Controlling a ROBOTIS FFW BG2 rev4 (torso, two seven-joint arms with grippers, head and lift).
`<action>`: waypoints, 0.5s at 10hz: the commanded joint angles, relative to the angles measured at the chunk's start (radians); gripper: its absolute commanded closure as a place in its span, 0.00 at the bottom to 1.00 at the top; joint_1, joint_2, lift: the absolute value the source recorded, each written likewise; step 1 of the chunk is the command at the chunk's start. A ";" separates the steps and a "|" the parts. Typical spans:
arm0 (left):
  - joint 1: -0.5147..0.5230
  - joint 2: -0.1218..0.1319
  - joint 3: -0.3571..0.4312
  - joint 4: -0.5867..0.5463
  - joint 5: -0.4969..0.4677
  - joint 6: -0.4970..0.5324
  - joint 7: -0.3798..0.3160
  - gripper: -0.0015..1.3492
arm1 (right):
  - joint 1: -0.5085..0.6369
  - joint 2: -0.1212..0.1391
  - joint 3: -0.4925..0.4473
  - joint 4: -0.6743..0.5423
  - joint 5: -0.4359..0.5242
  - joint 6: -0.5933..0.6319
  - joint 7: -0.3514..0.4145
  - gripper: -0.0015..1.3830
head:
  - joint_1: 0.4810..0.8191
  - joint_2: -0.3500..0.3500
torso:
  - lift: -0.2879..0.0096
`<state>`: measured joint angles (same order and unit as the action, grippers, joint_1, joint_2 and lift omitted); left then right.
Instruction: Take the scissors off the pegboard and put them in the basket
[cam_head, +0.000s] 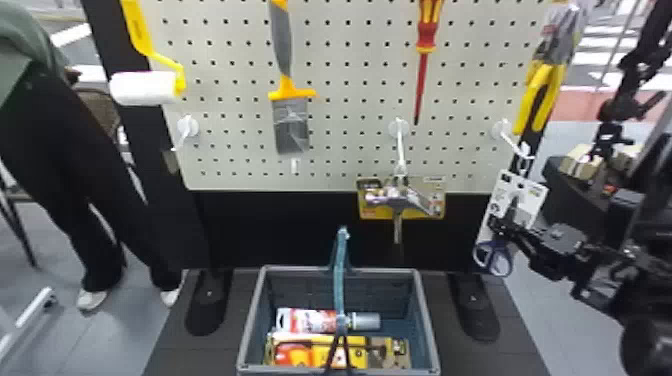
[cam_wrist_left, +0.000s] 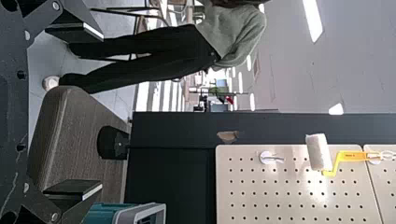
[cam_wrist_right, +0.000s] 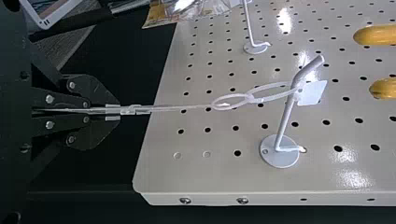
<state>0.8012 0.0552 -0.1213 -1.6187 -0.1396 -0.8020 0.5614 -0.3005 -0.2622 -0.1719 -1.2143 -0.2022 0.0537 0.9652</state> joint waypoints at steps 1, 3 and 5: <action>0.000 0.000 0.002 0.000 0.000 -0.002 0.000 0.14 | -0.002 0.000 0.000 0.001 0.000 0.000 0.000 0.87 | 0.20 0.50 | 0.63; 0.000 0.000 0.003 0.000 0.000 -0.002 0.000 0.14 | -0.002 0.000 0.000 0.001 -0.003 0.006 0.000 0.87 | 0.20 0.50 | 0.63; 0.005 0.000 0.005 0.000 0.000 -0.005 0.000 0.14 | 0.000 -0.002 -0.001 0.001 -0.014 0.009 0.000 0.87 | 0.20 0.50 | 0.63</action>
<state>0.8050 0.0555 -0.1168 -1.6187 -0.1398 -0.8057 0.5614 -0.3012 -0.2631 -0.1722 -1.2138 -0.2126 0.0623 0.9649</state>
